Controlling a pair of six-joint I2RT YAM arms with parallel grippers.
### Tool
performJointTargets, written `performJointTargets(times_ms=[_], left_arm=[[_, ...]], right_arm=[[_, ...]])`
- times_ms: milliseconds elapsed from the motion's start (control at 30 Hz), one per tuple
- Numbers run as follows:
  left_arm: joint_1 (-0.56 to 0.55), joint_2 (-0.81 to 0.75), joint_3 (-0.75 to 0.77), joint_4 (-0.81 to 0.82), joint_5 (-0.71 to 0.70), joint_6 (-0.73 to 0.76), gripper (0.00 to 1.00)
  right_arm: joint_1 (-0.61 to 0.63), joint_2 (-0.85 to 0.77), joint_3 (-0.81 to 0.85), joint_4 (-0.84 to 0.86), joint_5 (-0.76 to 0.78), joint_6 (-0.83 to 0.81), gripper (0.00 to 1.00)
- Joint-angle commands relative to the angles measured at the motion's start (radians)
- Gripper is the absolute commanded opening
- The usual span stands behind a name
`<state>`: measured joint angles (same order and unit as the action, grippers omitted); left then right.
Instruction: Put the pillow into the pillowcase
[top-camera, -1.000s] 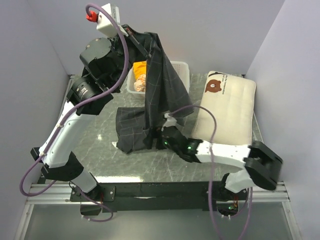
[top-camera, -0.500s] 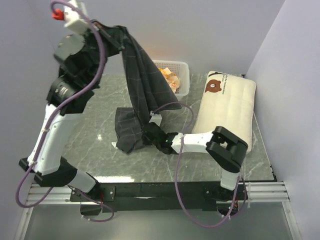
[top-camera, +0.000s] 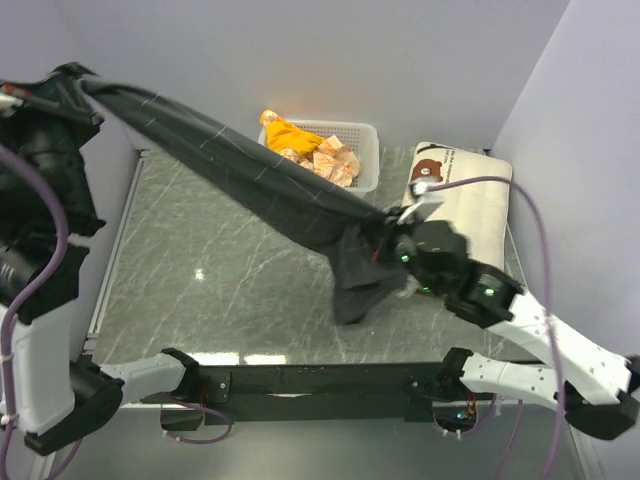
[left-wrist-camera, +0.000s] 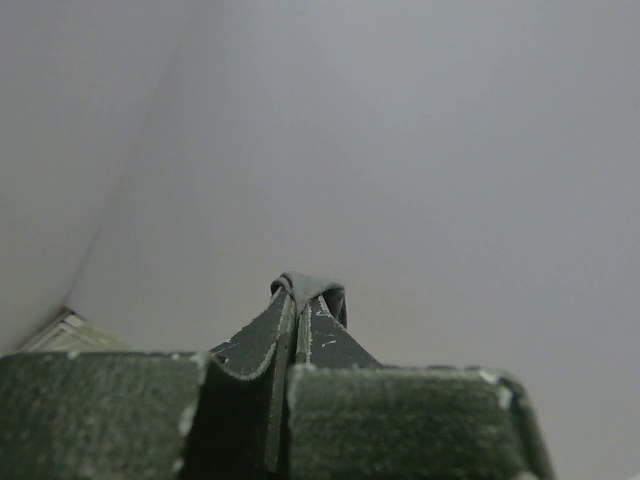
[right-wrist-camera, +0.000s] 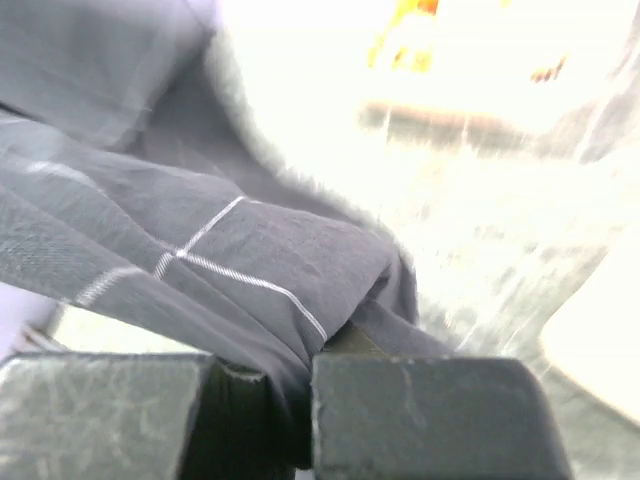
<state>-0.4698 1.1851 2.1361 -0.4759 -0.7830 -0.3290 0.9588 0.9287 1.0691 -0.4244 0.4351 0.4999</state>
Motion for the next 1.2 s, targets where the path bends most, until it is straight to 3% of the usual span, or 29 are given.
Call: performJointTargets(times_ms=[0,100,267,400,467,567,600,733,767,867,900,933,967,1000,1100,1167], left_arm=[[0.007,-0.047,-0.053,0.094,-0.143,0.106,0.01],[0.007,-0.061,-0.102,0.129,-0.156,0.152,0.01],[0.016,-0.033,-0.188,0.264,-0.174,0.238,0.01],[0.106,0.048,-0.121,0.186,-0.096,0.174,0.01],[0.212,0.099,-0.056,0.089,-0.010,0.087,0.01],[0.399,0.133,-0.025,-0.022,0.141,-0.042,0.01],[0.504,0.131,-0.034,-0.045,0.178,-0.077,0.01],[0.710,0.088,-0.180,-0.073,0.350,-0.284,0.03],[0.741,0.088,-0.197,-0.081,0.419,-0.312,0.04],[0.816,0.093,-0.295,-0.081,0.552,-0.409,0.15],[0.827,0.088,-0.330,-0.060,0.574,-0.426,0.23],[0.827,0.079,-0.408,-0.044,0.594,-0.442,0.50],[0.827,0.074,-0.447,-0.029,0.617,-0.449,0.61],[0.829,0.058,-0.529,-0.003,0.666,-0.453,0.66],[0.806,0.025,-0.670,0.071,0.744,-0.479,0.75],[0.754,0.013,-0.720,0.080,0.723,-0.464,0.78]], right_arm=[[-0.092,0.002,0.127,-0.149,-0.077,-0.132,0.00],[-0.152,0.056,0.179,-0.122,-0.189,-0.170,0.00],[-0.227,0.226,0.297,-0.050,-0.225,-0.192,0.00],[-0.272,0.384,0.451,-0.051,-0.271,-0.245,0.00],[-0.273,0.459,0.536,-0.091,-0.292,-0.258,0.00],[-0.246,0.493,0.520,-0.077,-0.343,-0.251,0.00],[-0.236,0.496,0.500,-0.070,-0.340,-0.239,0.00],[-0.134,0.510,0.358,0.007,-0.340,-0.186,0.03],[-0.109,0.521,0.306,0.044,-0.337,-0.176,0.06],[-0.011,0.599,0.252,0.073,-0.309,-0.150,0.36],[-0.002,0.619,0.232,0.087,-0.291,-0.121,0.48],[0.003,0.615,0.206,0.108,-0.306,-0.101,0.55],[0.000,0.601,0.140,0.163,-0.326,-0.083,0.64],[0.000,0.560,0.108,0.182,-0.314,-0.052,0.78],[-0.012,0.469,0.019,0.179,-0.227,-0.002,0.91],[-0.055,0.417,-0.064,0.179,-0.207,0.064,0.92]])
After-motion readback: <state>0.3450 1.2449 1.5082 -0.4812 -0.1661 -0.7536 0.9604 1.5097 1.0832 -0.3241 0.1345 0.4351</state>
